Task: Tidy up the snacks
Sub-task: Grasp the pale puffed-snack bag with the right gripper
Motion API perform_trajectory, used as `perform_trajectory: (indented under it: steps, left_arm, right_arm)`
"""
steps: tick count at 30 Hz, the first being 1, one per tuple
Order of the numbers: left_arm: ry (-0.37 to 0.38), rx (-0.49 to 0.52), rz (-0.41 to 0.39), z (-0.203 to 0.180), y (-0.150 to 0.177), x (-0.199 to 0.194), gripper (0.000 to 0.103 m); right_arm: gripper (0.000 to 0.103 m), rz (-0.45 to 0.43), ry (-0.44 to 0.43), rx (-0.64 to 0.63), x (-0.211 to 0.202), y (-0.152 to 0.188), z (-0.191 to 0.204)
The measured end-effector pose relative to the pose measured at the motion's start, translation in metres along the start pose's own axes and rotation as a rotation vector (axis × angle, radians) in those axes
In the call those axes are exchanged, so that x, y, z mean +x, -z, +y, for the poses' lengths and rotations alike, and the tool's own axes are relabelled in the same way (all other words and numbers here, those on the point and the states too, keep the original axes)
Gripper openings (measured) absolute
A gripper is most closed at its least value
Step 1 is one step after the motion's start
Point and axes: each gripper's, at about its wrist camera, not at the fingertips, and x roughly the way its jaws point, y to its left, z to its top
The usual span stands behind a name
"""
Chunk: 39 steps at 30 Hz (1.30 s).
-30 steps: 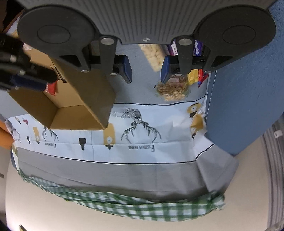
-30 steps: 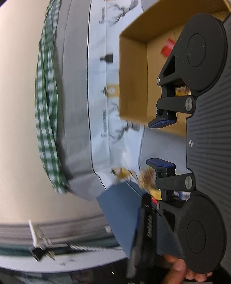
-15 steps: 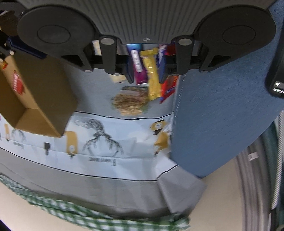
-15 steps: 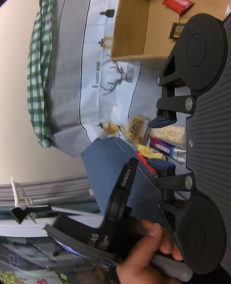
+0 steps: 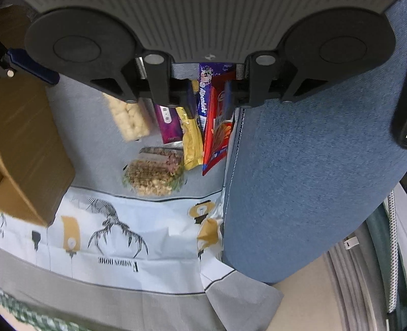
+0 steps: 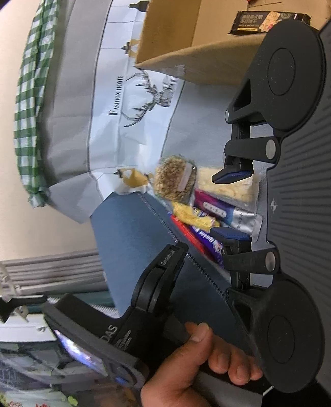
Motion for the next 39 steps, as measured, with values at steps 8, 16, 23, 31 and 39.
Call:
perform_trajectory:
  steps: [8, 16, 23, 31, 39]
  left_arm:
    - [-0.092, 0.170, 0.020, -0.030, 0.003, 0.023, 0.052]
    - [-0.174, 0.233, 0.065, -0.041, 0.000, 0.049, 0.052]
    - [-0.149, 0.201, 0.082, -0.044, -0.005, 0.064, 0.059]
    - [-0.120, 0.161, 0.146, -0.039, -0.003, 0.082, 0.056]
    - [0.007, 0.106, 0.128, -0.033, 0.001, 0.056, 0.037]
  right_arm:
    - [0.052, 0.082, 0.082, 0.035, 0.036, 0.010, -0.008]
    - [0.061, 0.115, 0.106, 0.021, 0.068, 0.012, -0.006]
    - [0.061, 0.177, 0.135, 0.034, 0.095, 0.015, -0.010]
    - [0.043, 0.215, 0.122, 0.041, 0.101, 0.019, -0.011]
    - [0.041, 0.250, 0.120, 0.008, 0.082, 0.022, -0.005]
